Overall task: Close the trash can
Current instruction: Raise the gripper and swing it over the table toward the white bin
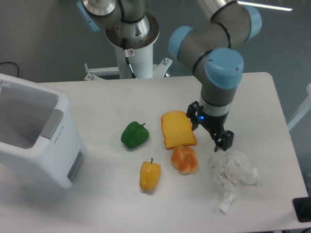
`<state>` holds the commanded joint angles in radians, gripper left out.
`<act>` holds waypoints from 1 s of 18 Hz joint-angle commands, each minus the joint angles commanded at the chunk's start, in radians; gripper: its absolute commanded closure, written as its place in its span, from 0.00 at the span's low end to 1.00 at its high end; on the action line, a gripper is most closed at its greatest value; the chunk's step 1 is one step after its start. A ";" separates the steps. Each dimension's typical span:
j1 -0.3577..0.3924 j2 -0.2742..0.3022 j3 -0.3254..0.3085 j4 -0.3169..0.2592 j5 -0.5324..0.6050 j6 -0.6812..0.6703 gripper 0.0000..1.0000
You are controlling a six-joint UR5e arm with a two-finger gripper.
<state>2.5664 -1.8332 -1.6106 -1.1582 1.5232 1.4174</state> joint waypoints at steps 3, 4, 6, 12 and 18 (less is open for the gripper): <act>-0.052 0.025 0.003 0.000 -0.002 -0.067 0.00; -0.072 0.040 0.003 -0.002 -0.003 -0.118 0.00; -0.112 0.080 0.000 -0.005 -0.020 -0.201 0.00; -0.225 0.279 -0.080 -0.058 -0.107 -0.340 0.00; -0.357 0.370 -0.086 -0.123 -0.136 -0.512 0.00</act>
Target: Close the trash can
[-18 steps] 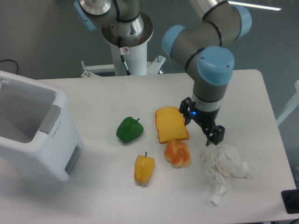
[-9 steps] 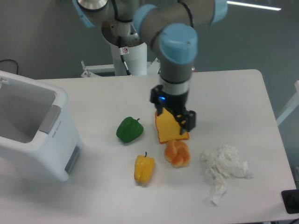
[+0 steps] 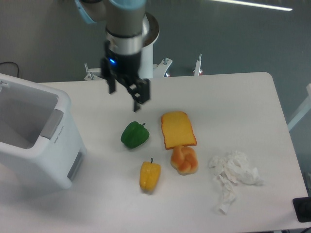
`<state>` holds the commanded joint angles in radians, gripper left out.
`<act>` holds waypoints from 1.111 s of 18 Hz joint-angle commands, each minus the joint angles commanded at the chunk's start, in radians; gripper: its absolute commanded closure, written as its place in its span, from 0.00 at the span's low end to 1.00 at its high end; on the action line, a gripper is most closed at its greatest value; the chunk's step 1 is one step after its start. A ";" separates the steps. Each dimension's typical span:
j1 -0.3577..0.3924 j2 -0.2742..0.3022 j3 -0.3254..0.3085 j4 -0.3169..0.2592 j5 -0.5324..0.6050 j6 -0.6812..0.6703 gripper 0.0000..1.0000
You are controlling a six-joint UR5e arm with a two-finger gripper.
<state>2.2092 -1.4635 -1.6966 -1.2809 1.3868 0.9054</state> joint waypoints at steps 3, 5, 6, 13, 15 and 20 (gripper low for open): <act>-0.072 0.034 -0.006 0.000 -0.003 -0.077 0.00; -0.106 0.043 -0.006 0.002 -0.015 -0.137 0.00; -0.120 0.048 -0.008 0.002 -0.024 -0.164 0.00; -0.226 0.045 -0.006 0.018 -0.049 -0.311 0.00; -0.256 0.040 -0.003 0.018 -0.060 -0.353 0.00; -0.339 0.028 0.011 0.050 -0.083 -0.443 0.00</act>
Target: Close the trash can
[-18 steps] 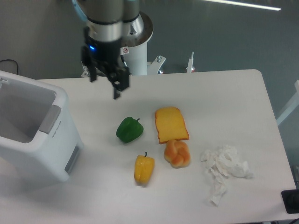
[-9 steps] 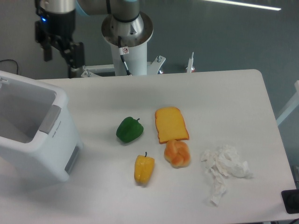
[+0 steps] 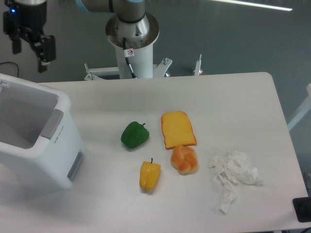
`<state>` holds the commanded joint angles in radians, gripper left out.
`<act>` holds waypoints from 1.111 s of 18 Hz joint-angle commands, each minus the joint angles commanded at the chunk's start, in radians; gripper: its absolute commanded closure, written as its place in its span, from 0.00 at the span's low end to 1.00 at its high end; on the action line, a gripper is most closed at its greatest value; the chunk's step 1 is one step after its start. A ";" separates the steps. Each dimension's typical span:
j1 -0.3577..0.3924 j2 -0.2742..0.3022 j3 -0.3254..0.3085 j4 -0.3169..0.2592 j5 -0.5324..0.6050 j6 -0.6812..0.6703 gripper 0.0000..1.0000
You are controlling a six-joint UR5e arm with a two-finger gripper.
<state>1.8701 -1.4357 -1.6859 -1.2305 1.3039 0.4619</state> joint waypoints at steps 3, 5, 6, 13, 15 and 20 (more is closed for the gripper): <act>-0.058 -0.026 0.026 0.029 0.000 -0.075 0.00; -0.087 -0.048 0.049 0.031 0.002 -0.106 0.00; -0.097 -0.055 0.061 0.034 0.002 -0.120 0.00; -0.123 -0.101 0.118 0.045 0.005 -0.163 0.00; -0.121 -0.109 0.124 0.046 0.008 -0.163 0.00; -0.108 -0.123 0.150 0.048 0.011 -0.163 0.00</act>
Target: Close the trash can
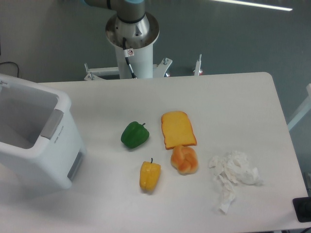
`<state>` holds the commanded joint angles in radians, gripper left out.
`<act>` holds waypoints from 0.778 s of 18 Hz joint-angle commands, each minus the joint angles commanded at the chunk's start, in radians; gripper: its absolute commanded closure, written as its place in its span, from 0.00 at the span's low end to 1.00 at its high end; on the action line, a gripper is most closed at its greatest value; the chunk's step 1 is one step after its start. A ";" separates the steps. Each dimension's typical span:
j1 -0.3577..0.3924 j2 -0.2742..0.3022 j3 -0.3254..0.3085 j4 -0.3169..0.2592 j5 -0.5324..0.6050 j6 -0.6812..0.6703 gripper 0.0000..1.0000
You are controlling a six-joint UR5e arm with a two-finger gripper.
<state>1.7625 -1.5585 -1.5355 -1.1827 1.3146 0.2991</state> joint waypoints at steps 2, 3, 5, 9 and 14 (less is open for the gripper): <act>0.026 0.002 0.008 -0.002 0.006 -0.002 0.00; 0.041 0.003 0.012 0.000 0.006 -0.003 0.00; 0.093 0.006 0.029 0.003 0.003 -0.006 0.00; 0.124 0.006 0.057 0.005 0.002 -0.011 0.00; 0.160 0.011 0.057 0.005 0.002 -0.011 0.00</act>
<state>1.9220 -1.5478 -1.4788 -1.1781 1.3162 0.2884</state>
